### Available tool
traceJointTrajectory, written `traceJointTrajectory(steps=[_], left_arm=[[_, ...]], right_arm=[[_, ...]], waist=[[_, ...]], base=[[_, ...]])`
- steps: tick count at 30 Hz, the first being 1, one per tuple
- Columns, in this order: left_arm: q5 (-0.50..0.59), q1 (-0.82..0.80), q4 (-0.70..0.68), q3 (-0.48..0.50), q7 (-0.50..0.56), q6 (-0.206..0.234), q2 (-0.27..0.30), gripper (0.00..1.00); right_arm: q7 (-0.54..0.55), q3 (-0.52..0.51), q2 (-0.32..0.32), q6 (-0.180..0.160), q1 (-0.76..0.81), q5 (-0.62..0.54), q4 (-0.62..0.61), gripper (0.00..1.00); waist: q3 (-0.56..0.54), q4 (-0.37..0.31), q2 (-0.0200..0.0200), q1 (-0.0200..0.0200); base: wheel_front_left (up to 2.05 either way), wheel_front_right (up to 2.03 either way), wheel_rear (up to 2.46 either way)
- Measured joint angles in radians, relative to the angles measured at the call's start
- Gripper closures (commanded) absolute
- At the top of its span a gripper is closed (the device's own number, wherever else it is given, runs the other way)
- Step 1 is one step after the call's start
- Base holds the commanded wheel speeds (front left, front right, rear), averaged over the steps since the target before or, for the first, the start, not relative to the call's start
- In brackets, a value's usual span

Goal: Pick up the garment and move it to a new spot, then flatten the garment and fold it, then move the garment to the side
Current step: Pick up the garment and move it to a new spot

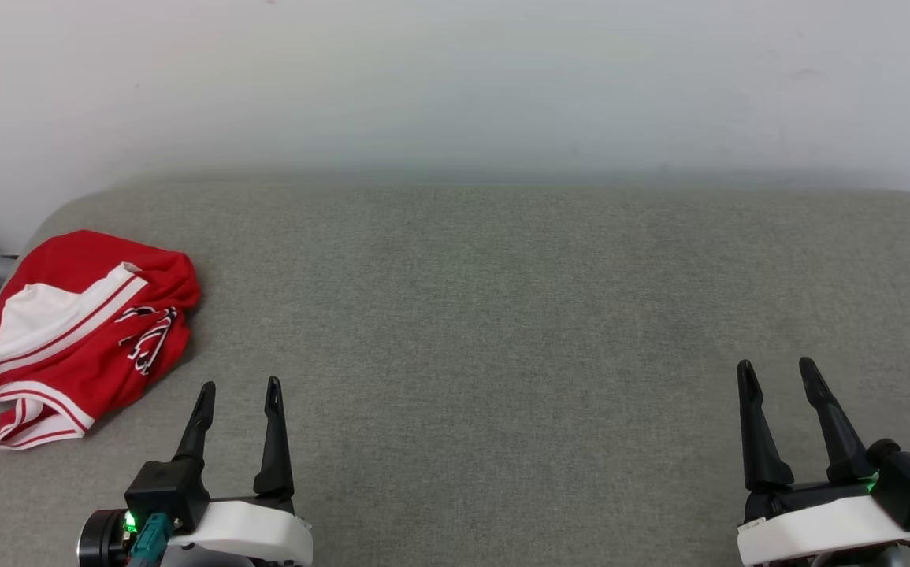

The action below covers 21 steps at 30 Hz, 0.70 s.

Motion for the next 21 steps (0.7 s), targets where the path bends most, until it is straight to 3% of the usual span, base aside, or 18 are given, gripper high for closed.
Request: traceJointTrajectory(steps=[21], left_arm=[[0.012, -0.008, -0.001, 0.045, 0.000, 0.012, 0.000, 0.00]], right_arm=[[0.000, 0.030, 0.000, 0.000, 0.004, -0.041, -0.008, 0.00]], waist=[[0.031, 0.244, -0.0001, 0.0000]], base=[[0.00, 0.00, 0.00]])
